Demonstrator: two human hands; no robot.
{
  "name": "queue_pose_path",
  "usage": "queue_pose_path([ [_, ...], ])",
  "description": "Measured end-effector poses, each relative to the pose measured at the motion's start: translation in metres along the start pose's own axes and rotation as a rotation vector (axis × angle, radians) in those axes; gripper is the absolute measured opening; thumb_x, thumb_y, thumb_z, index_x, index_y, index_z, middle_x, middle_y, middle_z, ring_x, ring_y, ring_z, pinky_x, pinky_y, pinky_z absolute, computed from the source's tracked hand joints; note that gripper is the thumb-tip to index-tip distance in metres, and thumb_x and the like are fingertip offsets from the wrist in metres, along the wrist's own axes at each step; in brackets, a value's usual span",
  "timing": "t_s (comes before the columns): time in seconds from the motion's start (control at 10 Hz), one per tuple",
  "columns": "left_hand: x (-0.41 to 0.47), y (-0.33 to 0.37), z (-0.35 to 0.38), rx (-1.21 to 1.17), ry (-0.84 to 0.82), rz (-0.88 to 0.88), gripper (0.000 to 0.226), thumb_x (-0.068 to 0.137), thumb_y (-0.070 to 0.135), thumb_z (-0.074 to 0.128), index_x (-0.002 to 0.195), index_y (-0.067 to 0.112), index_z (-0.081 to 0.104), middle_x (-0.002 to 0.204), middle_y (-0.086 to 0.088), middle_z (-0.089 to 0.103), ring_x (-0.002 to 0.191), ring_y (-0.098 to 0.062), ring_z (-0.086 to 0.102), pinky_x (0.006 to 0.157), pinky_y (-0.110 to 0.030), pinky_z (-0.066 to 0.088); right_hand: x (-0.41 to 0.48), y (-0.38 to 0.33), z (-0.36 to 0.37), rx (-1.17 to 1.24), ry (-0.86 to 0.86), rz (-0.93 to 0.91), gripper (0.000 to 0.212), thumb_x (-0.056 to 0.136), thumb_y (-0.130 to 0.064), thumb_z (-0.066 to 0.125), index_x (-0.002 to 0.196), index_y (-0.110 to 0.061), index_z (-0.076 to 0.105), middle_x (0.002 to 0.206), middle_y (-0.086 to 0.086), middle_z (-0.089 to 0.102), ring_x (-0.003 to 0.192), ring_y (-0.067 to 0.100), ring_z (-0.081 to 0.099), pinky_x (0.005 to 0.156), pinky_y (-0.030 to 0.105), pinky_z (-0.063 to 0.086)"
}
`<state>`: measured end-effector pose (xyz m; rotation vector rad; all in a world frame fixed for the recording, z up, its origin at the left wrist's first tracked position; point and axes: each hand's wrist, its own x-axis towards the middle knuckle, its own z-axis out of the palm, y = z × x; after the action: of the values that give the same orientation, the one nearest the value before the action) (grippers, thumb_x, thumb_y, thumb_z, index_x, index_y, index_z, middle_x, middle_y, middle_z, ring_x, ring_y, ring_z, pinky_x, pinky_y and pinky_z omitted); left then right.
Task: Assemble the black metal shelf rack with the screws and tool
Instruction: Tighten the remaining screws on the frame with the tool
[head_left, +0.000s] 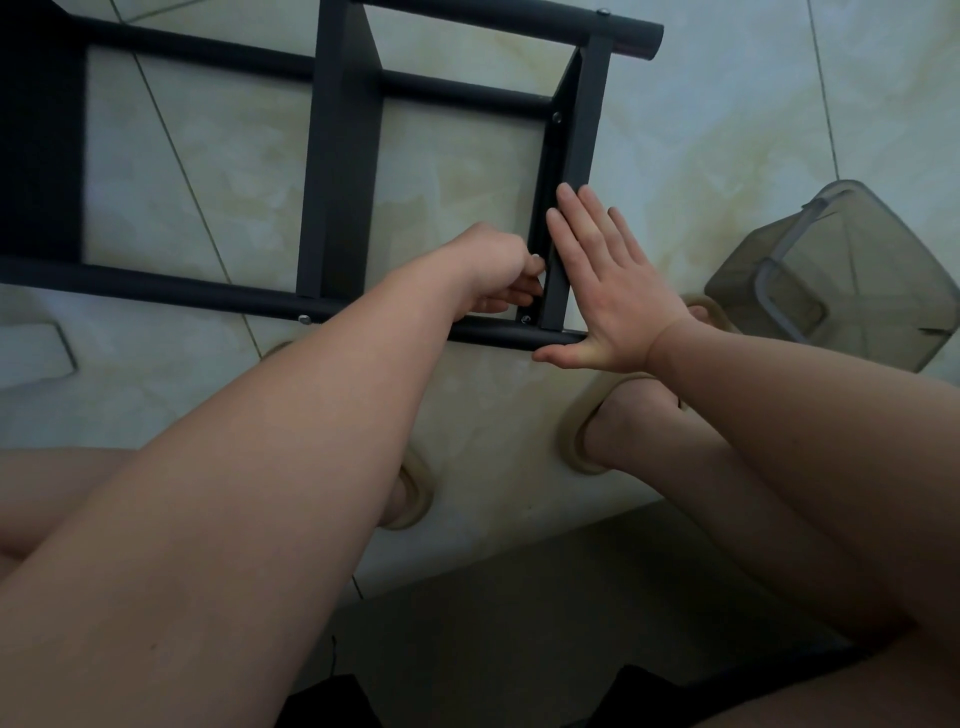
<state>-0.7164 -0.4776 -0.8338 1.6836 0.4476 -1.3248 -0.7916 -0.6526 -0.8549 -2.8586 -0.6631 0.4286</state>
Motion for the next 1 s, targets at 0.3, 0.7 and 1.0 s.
queue_pose_path([
  [0.3,-0.003,0.003,-0.002,0.043,-0.015,-0.01,0.011,0.099,0.02,0.055,0.094,0.017,0.063,0.061,0.01,0.072,0.075,-0.008,0.069,0.083,-0.031,0.048,0.0,0.0,0.0,-0.007,-0.004,-0.001,0.124,0.081,-0.089,0.035,0.16,0.003,0.008,0.168,0.022,0.001,0.156,0.039,-0.002,0.126,0.056,0.009],
  [0.7,-0.004,0.0,-0.011,0.185,-0.06,0.026,0.015,0.103,0.018,0.047,0.105,0.016,0.062,0.081,0.009,0.072,0.087,-0.008,0.063,0.08,-0.03,0.047,0.0,0.001,0.0,-0.016,-0.004,-0.001,0.125,0.08,-0.09,0.034,0.16,0.002,0.008,0.169,0.021,0.001,0.156,0.038,-0.002,0.126,0.056,0.008],
  [1.0,-0.003,-0.004,-0.021,0.324,-0.122,0.078,0.019,0.103,0.012,0.048,0.09,0.019,0.059,0.085,0.005,0.072,0.084,-0.007,0.06,0.08,-0.029,0.047,-0.001,0.001,0.002,-0.028,0.01,-0.01,0.124,0.081,-0.091,0.031,0.16,0.002,0.007,0.169,0.021,0.001,0.156,0.038,-0.002,0.126,0.057,0.009],
])
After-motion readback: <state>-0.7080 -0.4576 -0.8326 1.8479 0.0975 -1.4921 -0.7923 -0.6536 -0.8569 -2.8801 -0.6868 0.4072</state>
